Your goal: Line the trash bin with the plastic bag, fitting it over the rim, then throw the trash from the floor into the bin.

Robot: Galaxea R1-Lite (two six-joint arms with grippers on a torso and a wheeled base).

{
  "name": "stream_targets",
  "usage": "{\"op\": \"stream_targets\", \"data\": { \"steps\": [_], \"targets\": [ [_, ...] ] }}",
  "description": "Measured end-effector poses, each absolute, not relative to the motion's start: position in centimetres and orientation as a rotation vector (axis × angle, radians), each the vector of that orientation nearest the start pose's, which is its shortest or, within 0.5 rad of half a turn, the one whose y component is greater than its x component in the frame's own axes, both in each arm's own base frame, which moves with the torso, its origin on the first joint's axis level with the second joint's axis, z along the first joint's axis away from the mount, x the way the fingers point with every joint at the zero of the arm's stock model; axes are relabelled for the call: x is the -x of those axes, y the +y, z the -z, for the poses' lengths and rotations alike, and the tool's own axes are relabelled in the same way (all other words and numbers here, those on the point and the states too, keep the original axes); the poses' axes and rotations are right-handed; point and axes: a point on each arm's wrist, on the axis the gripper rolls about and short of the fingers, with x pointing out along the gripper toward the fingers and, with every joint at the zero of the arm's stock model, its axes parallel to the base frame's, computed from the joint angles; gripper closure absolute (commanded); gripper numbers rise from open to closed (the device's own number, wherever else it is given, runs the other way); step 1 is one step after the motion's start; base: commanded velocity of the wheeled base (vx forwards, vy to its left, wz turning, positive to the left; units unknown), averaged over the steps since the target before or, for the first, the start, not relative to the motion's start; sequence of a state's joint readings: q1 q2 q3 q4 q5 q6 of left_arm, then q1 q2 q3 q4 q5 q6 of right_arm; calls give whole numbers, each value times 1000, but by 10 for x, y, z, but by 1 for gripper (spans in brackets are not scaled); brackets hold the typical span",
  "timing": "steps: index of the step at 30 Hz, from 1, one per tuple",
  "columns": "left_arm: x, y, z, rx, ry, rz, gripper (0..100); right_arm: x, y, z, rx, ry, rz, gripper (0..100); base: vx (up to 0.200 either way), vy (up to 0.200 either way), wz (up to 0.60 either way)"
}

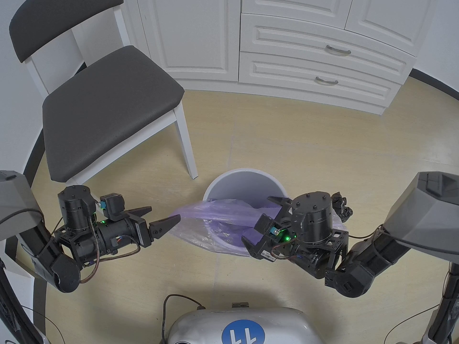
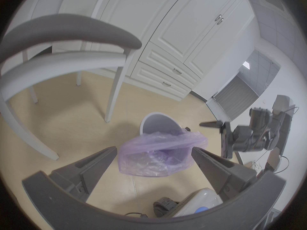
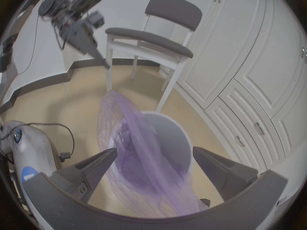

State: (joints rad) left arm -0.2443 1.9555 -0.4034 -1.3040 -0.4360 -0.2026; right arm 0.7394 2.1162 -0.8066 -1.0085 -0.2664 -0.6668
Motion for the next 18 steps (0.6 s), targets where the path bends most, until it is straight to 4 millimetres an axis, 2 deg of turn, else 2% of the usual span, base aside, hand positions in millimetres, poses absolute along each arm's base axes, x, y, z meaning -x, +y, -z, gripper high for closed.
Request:
{"op": "stream_targets", "data": {
  "steps": [6, 18],
  "targets": [
    [-274, -75, -94, 210, 266, 615, 0, -290, 251, -58, 834, 129, -546, 0, 0, 0, 0],
    [-275, -75, -97, 206, 250, 607, 0, -322, 260, -38, 825, 130, -514, 0, 0, 0, 0]
  ]
}}
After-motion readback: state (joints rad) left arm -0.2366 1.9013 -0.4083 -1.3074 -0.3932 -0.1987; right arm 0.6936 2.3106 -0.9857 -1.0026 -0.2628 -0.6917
